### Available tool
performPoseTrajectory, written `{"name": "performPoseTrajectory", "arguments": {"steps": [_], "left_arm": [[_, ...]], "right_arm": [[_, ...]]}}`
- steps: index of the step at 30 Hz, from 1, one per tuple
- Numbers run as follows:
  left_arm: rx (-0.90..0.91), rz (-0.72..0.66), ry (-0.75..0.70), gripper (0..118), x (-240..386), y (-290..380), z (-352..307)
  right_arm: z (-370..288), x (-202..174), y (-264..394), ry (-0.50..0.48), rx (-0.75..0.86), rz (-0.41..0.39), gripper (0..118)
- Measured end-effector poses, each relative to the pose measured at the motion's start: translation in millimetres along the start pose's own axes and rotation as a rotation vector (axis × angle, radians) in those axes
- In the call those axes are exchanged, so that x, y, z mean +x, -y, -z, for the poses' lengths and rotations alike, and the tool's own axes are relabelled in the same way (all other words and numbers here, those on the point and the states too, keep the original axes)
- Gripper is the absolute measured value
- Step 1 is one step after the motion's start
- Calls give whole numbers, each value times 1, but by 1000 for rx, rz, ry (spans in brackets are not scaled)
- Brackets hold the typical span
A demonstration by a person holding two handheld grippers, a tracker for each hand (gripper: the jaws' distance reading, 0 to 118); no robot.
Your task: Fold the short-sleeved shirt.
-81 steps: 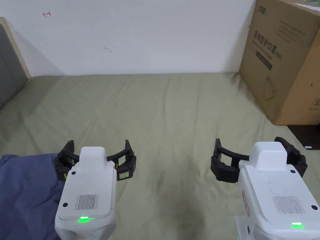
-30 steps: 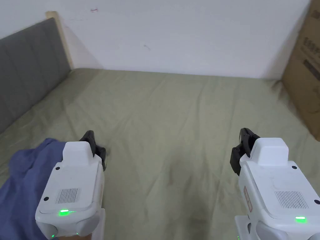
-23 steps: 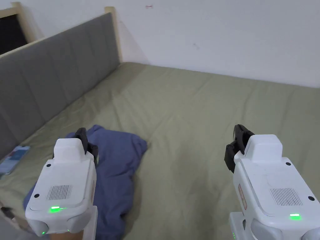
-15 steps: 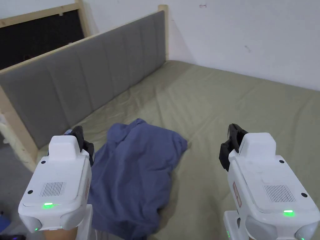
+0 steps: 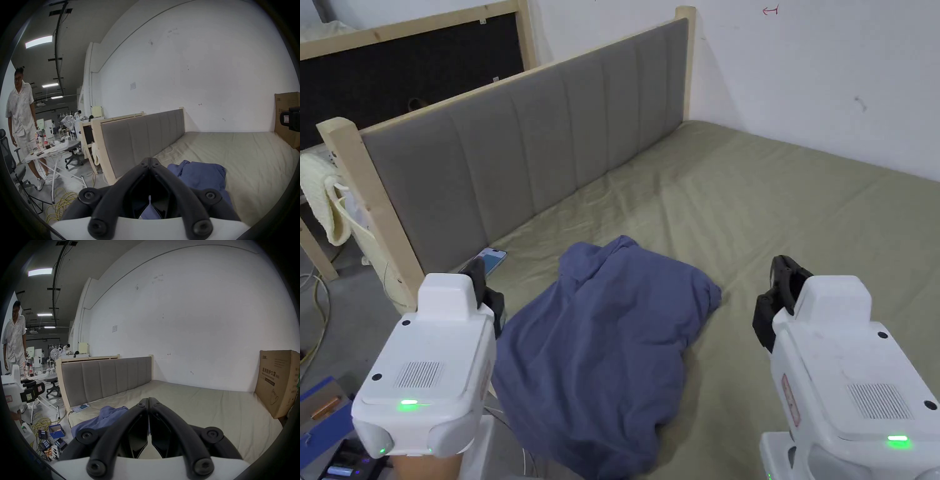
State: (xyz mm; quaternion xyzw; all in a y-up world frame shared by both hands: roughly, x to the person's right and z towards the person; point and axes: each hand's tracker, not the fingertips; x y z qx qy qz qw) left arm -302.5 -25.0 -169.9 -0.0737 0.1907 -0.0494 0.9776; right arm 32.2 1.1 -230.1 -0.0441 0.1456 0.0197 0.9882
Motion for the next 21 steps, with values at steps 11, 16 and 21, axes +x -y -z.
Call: {"name": "performPoseTrajectory", "arguments": {"steps": [11,16,21], "left_arm": [[-350,-21,244,0,62,26,121],[-586,-14,231,90,91,54,189],[-731,-11,217,113,113,95,239]], "right_arm": [[10,51,7,116,-42,-41,0],[12,71,16,167,-77,-51,0],[12,89,28,218,-116,-65,0]]}}
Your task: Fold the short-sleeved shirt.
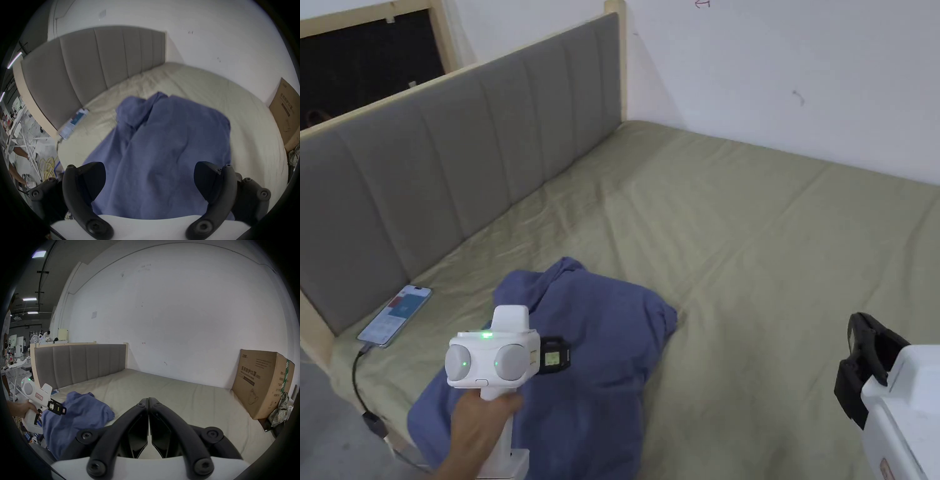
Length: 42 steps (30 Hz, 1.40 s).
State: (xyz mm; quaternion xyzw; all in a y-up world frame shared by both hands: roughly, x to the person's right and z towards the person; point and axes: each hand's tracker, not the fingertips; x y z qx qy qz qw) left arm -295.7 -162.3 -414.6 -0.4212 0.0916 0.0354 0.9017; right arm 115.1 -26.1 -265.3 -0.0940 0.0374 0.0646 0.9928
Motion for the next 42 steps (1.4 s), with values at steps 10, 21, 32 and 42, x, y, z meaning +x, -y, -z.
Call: {"name": "performPoseTrajectory", "arguments": {"steps": [10,21,32,42], "left_arm": [[-157,13,45,41,6,13,49],[106,16,214,0,27,-11,-59],[404,296,549,0,168,-84,-251],[436,445,852,0,313,-70,-327]], "right_arm": [[1,24,23,59,-75,-1,0],[-34,50,10,78,-24,42,0],[-111,109,6,202,57,92,0],[-180,179,12,397,88,102,0]]}}
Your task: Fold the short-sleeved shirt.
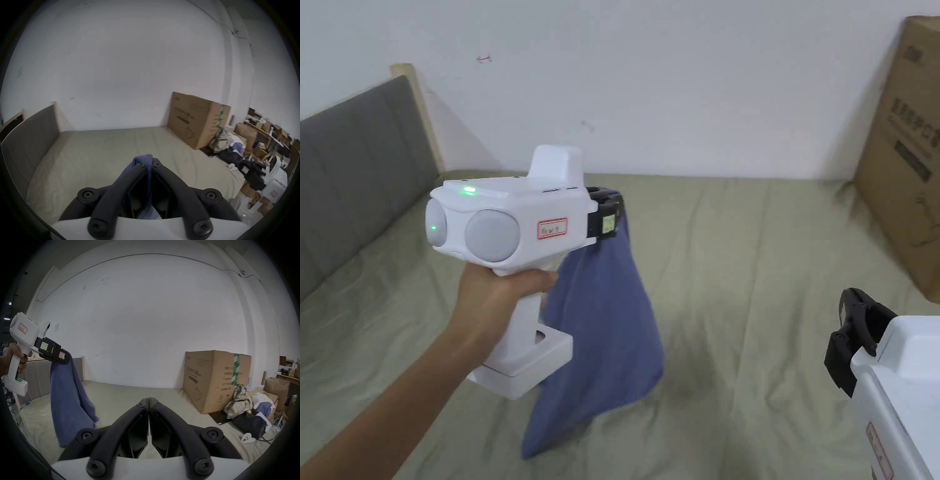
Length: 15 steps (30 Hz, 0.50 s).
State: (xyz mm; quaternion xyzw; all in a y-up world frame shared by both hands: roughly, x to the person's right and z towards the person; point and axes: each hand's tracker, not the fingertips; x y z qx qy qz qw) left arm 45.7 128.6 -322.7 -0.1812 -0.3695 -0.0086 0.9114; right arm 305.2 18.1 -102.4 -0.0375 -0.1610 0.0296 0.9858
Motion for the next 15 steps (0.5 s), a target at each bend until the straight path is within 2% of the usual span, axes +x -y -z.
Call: {"name": "performPoseTrajectory", "arguments": {"steps": [3,8,15], "left_arm": [[-14,36,99,0,35,-1,20],[-92,110,183,0,73,23,49],[-393,103,203,0,79,125,105]], "right_arm": [[-9,22,1,52,-2,0,0],[-20,46,6,112,-16,0,0],[-25,56,21,138,-54,5,0]]}}
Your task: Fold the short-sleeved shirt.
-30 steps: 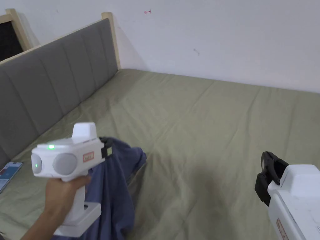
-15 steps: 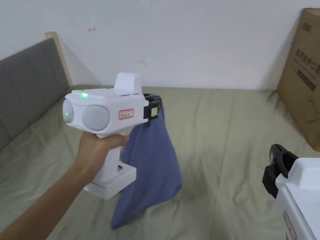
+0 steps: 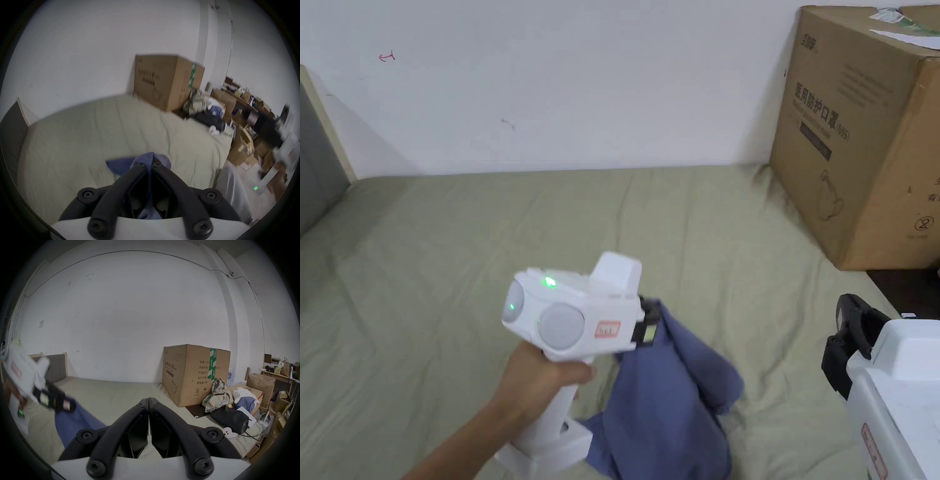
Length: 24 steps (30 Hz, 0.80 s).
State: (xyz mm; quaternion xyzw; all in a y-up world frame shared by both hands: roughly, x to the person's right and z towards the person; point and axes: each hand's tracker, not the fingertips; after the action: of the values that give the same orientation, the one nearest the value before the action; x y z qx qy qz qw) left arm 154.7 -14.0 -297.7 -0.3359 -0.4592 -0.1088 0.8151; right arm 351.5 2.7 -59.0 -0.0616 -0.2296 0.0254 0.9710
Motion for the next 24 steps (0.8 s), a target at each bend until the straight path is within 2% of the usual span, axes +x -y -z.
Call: {"name": "performPoseTrajectory", "arguments": {"steps": [6,10,14,15,16,19,20,24], "left_arm": [[-222,-69,-44,0,-5,79,81],[-264,-78,-64,0,1,103,112],[-264,-98,-88,1,12,102,114],[-248,-109,-84,11,15,98,108],[-232,-126,-80,30,15,94,102],[-161,-157,-39,104,22,76,73],[-115,-157,-45,114,24,70,59],[116,-124,-115,115,30,42,-4]], "right_arm": [[4,-7,10,-21,-34,3,0],[7,-11,15,-29,-54,12,0],[5,-14,16,-38,-65,16,0],[4,-14,15,-40,-63,12,0],[3,-15,14,-41,-61,8,0],[0,-14,8,-43,-49,-1,0],[-1,-14,5,-42,-45,0,0],[-5,-14,-8,-42,-14,10,0]]}}
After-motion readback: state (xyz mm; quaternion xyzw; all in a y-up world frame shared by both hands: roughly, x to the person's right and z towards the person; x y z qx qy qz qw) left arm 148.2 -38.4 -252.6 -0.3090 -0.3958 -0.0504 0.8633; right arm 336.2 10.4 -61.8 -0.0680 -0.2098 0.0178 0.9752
